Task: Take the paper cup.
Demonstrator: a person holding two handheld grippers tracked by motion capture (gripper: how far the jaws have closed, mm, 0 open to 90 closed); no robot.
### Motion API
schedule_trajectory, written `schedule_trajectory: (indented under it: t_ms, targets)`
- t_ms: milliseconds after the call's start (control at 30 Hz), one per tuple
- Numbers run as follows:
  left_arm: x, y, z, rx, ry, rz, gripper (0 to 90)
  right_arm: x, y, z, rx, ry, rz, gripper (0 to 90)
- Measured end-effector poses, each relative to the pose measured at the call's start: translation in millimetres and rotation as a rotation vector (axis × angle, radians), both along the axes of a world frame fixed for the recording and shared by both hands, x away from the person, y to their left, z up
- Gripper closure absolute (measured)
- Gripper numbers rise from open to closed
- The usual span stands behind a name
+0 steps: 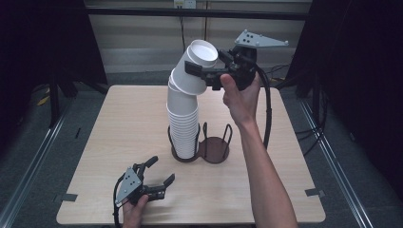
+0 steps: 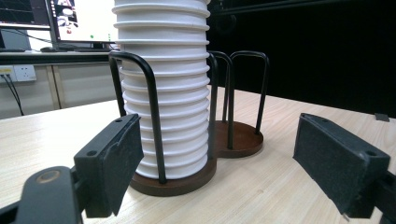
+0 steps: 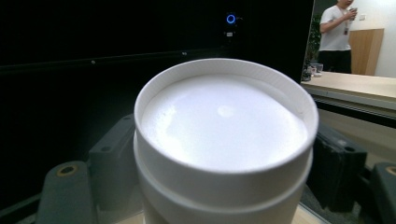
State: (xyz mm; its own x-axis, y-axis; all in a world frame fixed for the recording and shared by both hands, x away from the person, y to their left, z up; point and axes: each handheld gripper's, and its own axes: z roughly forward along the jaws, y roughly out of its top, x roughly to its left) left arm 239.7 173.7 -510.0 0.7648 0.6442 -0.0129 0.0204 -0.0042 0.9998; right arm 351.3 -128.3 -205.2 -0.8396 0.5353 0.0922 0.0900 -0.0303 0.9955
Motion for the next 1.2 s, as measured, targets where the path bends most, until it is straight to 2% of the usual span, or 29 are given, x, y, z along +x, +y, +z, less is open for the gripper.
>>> schedule_trajectory:
  t_ms: [600, 833, 867, 900, 1033, 1067, 1100, 1133, 1200]
  targets:
    - [0.2, 0.2, 0.1, 0.005, -0.005, 0.000, 15.3, -19.8, -36.2, -2.6, -0.004, -0.007, -0.048, 22.0]
    - [0.5, -0.7, 0.4, 0.004, -0.003, 0.009, 15.7, -30.0, -52.4, -7.8, -0.028, -0.003, -0.068, 22.1]
    - [0.9, -2.7, 0.9, 0.014, 0.020, 0.009, 15.7, -33.0, -57.6, -11.8, -0.038, 0.001, -0.073, 22.1]
    - [0.9, -2.7, 0.9, 0.014, 0.020, 0.009, 15.7, -33.0, -57.6, -11.8, -0.038, 0.001, -0.073, 22.1]
    - [4.8, -7.4, 3.5, 0.071, 0.038, -0.018, 15.6, -35.9, -63.9, -23.7, -0.046, 0.017, -0.073, 22.1]
    - [4.5, -9.1, 4.4, 0.072, 0.047, -0.026, 15.6, -37.1, -65.6, -30.1, -0.047, 0.024, -0.068, 22.1]
    - [4.6, -9.7, 6.1, 0.076, 0.042, -0.031, 15.6, -37.1, -65.6, -30.1, -0.047, 0.024, -0.068, 22.1]
    - [4.2, -10.4, 8.7, 0.060, 0.046, -0.041, 15.6, -38.3, -66.4, -38.8, -0.048, 0.033, -0.065, 22.1]
    - [4.7, -10.4, 14.5, 0.048, 0.044, -0.059, 15.6, -38.3, -66.5, -41.8, -0.050, 0.035, -0.062, 22.1]
